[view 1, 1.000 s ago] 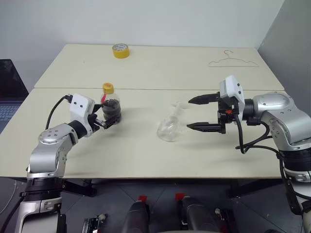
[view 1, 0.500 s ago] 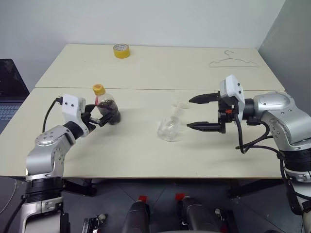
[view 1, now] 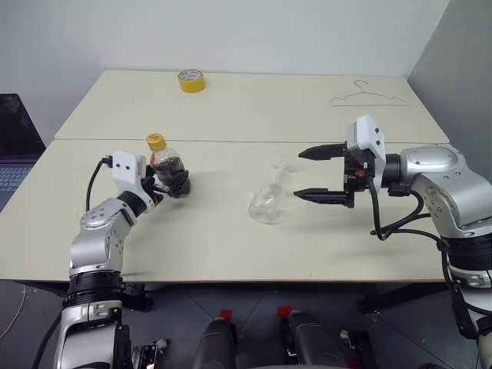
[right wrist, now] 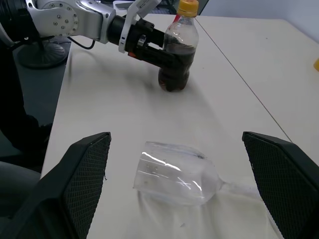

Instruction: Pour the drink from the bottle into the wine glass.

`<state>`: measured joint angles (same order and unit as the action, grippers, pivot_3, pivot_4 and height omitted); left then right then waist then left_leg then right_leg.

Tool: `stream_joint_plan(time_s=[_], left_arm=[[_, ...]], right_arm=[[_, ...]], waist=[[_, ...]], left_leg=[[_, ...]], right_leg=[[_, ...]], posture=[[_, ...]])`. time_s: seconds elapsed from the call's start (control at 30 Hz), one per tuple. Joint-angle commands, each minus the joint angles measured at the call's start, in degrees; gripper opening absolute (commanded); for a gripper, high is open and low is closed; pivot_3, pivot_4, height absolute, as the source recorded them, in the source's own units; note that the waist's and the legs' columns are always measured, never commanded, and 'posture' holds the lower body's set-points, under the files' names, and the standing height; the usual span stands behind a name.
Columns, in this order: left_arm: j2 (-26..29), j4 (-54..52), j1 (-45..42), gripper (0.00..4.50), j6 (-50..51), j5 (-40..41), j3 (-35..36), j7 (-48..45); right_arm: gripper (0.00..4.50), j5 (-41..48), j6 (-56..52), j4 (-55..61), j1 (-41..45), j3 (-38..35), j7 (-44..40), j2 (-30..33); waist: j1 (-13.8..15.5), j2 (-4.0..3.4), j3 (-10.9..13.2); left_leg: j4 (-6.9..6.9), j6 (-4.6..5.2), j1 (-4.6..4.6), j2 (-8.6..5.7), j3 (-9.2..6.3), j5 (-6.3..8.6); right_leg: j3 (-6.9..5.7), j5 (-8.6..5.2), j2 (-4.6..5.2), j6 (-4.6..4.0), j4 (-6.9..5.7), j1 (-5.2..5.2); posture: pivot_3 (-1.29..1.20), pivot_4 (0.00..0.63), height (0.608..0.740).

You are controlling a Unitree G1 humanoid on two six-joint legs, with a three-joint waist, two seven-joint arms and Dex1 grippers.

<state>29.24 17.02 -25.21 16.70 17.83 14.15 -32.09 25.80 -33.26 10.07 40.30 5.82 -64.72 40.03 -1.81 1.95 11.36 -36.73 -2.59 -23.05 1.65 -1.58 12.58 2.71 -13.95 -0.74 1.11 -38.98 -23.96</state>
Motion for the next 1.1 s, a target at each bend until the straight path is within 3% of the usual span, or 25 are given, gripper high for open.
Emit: stream_joint_plan(time_s=[0.03, 0.37, 0.47, 0.57, 0.83, 1.1], left_arm=[[-1.6, 2.0, -2.2, 4.47, -5.6, -0.1, 0.8, 0.7], [-5.7, 4.9, -1.9, 4.47, -11.1, 0.6, 0.8, 0.3], [-5.7, 5.0, -1.7, 3.94, -11.3, 0.6, 1.0, 0.1], [-5.3, 5.3, -1.7, 3.12, -11.4, 0.3, 0.9, -0.1], [-5.0, 0.3, -0.8, 3.12, -8.1, 1.1, -1.0, -2.1], [-10.6, -17.5, 3.0, 3.12, 1.1, 0.2, -12.0, -2.1]], right_arm=[[4.5, 0.3, -0.2, 2.4, 0.8, 0.2, 1.0, -0.8], [4.5, 0.9, -2.2, 4.5, -0.6, -0.2, 3.0, -1.4], [4.5, 0.8, -2.2, 4.5, -0.8, -0.3, 3.1, -1.1], [4.5, 0.8, -2.1, 4.5, -0.7, -0.3, 3.0, -1.1], [4.5, 0.2, -0.3, 2.9, 1.3, -0.2, 4.4, -3.5], [4.5, -4.5, -1.1, 1.0, 3.3, 1.6, 20.0, -15.9]], waist=[[0.0, 0.0, 0.0], [0.0, 0.0, 0.0], [0.0, 0.0, 0.0], [0.0, 0.0, 0.0], [0.0, 0.0, 0.0], [0.3, 0.01, 0.0]], left_leg=[[-0.01, 0.0, 0.0, 0.0, 0.0, 0.0], [-0.06, 0.0, -0.03, -0.01, 0.0, 0.0], [-0.07, 0.0, -0.03, -0.02, 0.0, 0.0], [-0.09, 0.0, -0.03, -0.02, -0.01, 0.0], [-0.09, 0.0, -0.03, -0.02, 0.0, 0.0], [-0.12, 0.0, -0.19, -0.03, -0.12, 0.0]], right_leg=[[0.0, 0.01, 0.0, 0.01, 0.0, 0.01], [0.01, 0.04, 0.0, 0.03, 0.02, 0.01], [0.01, 0.05, 0.0, 0.04, 0.02, 0.02], [0.01, 0.05, 0.0, 0.05, 0.02, 0.03], [0.01, 0.06, 0.0, 0.06, 0.03, 0.03], [-0.02, 0.06, -0.01, 0.07, 0.04, -0.03]], posture=[[0.0, 0.15, 0.74], [0.0, 0.15, 0.74], [0.0, 0.15, 0.74], [0.0, 0.15, 0.74], [0.0, 0.15, 0.74], [0.0, 0.15, 0.74]])
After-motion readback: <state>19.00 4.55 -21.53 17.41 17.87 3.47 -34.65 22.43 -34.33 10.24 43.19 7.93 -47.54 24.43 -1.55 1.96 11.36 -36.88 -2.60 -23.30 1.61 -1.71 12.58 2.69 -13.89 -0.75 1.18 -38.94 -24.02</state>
